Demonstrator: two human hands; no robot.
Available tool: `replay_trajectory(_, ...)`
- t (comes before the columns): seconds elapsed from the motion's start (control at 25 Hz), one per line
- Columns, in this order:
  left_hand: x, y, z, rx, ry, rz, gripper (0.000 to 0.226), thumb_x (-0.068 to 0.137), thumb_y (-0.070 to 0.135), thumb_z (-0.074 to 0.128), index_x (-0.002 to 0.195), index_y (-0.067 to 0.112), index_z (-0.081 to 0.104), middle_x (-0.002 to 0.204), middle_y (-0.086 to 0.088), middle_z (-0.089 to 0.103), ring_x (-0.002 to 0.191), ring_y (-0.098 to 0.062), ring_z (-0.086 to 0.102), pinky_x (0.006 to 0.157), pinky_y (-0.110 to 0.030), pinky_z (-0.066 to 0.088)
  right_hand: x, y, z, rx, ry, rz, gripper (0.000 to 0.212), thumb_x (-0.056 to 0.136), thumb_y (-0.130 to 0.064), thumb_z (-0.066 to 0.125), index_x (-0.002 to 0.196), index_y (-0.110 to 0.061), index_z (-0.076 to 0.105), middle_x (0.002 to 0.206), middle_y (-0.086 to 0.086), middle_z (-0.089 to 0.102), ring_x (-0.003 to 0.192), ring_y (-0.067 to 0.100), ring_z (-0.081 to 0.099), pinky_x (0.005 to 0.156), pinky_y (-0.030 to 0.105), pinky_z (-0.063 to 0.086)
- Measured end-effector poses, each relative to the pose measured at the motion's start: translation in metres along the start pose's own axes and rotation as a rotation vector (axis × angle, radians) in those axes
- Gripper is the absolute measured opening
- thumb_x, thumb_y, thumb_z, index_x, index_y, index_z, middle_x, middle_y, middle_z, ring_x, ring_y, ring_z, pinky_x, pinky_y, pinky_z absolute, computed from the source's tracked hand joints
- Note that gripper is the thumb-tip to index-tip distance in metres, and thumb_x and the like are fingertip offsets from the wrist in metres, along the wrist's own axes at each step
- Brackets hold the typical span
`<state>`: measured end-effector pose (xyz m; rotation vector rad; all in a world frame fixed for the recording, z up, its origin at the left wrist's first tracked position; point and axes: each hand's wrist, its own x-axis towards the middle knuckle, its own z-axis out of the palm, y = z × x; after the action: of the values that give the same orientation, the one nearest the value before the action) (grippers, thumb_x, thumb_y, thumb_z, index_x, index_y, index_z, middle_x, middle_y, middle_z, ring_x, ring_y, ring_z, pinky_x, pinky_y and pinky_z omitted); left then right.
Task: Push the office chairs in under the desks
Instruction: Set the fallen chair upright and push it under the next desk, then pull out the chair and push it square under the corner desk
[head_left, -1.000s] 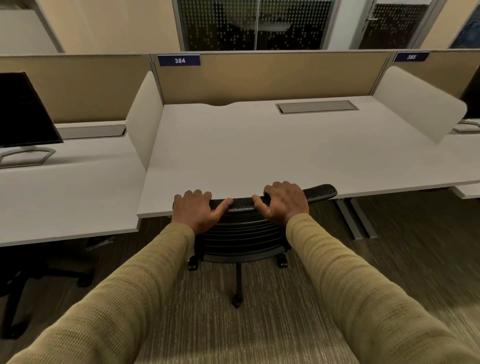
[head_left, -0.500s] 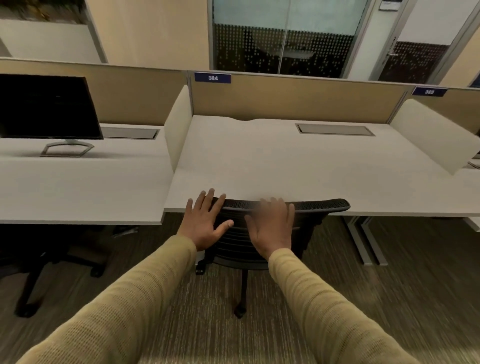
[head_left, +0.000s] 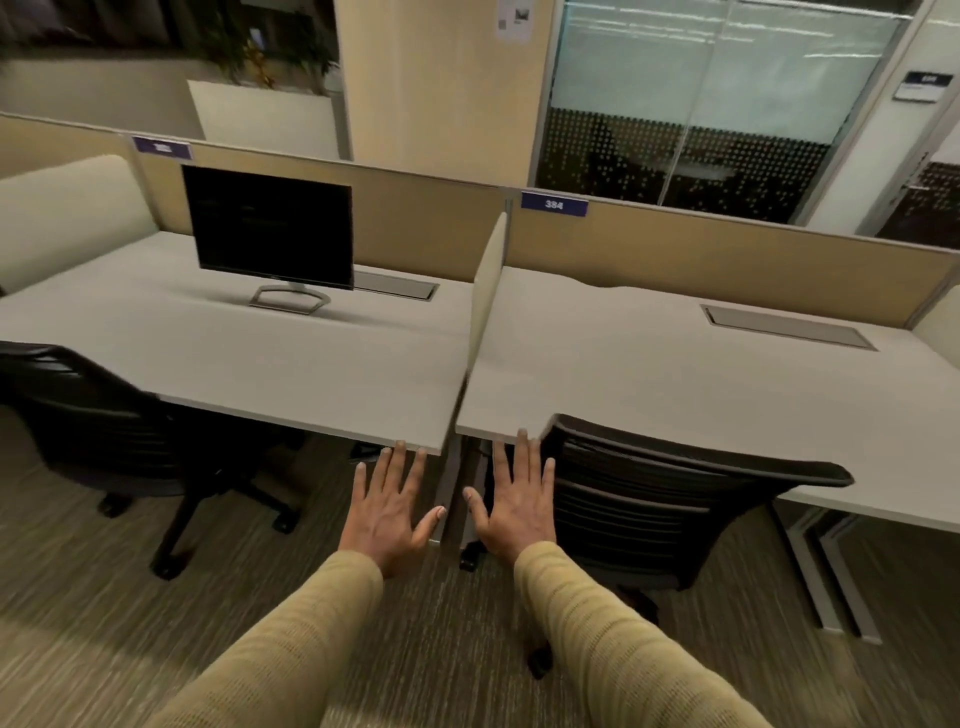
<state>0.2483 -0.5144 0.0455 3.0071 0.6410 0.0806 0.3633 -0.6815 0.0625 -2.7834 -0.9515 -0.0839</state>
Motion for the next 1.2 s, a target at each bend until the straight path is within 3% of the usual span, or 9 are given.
replay_trajectory(0.28,-0.039,-0.135,-0.02,-0.055,0.042,-0.205,0.091,0.081,0.076,-0.009,0.155,0.025,-0.024,0.165,-0.008,-0.023,0.153,-0.025,-0.02,0.122,-0.051,-0.014,0.014,-0.144,0.036,-0.024,-0.109,-0.209,0.086,0.094,-0.072,0.018,0.153,-0.025,-0.023,0.16,0.01,-0.035,0.145,0.03,-0.036,0.117,0.05,-0.022)
replay_trajectory(0.56,-0.102,-0.272,-0.034,-0.039,0.083,-0.427,0.096,0.082,0.074,-0.006,0.16,0.02,-0.009,0.169,-0.011,-0.006,0.156,-0.027,-0.006,0.125,-0.052,-0.004,0.026,-0.297,0.051,0.036,-0.131,-0.404,0.085,0.096,-0.068,0.022,0.159,-0.021,-0.01,0.163,0.01,-0.026,0.149,0.028,-0.027,0.12,0.051,-0.016)
replay_trajectory(0.76,-0.145,-0.345,-0.043,-0.052,0.129,-0.576,0.112,0.072,0.082,-0.023,0.161,0.018,-0.001,0.169,-0.012,-0.002,0.156,-0.029,-0.001,0.124,-0.053,-0.002,0.027,-0.389,0.066,0.027,-0.158,-0.568,0.083,0.097,-0.068,0.021,0.159,-0.021,-0.008,0.164,0.012,-0.022,0.15,0.029,-0.024,0.121,0.052,-0.013)
replay_trajectory(0.96,-0.188,-0.409,-0.04,-0.105,0.149,-0.748,0.1,0.08,0.076,0.0,0.162,0.019,0.003,0.169,-0.012,0.001,0.156,-0.029,0.001,0.125,-0.054,-0.001,0.031,-0.478,0.087,0.046,-0.2,-0.731,0.084,0.098,-0.067,0.025,0.16,-0.019,-0.003,0.167,0.014,-0.014,0.153,0.031,-0.017,0.122,0.053,-0.009)
replay_trajectory(1.2,-0.219,-0.505,-0.039,-0.06,0.142,-0.94,0.098,0.081,0.076,-0.001,0.162,0.019,0.002,0.17,-0.011,0.0,0.156,-0.028,-0.001,0.124,-0.053,-0.003,0.044,-0.6,0.119,0.081,-0.251,-0.925,0.085,0.097,-0.067,0.026,0.16,-0.018,-0.001,0.167,0.014,-0.013,0.153,0.03,-0.015,0.123,0.053,-0.009)
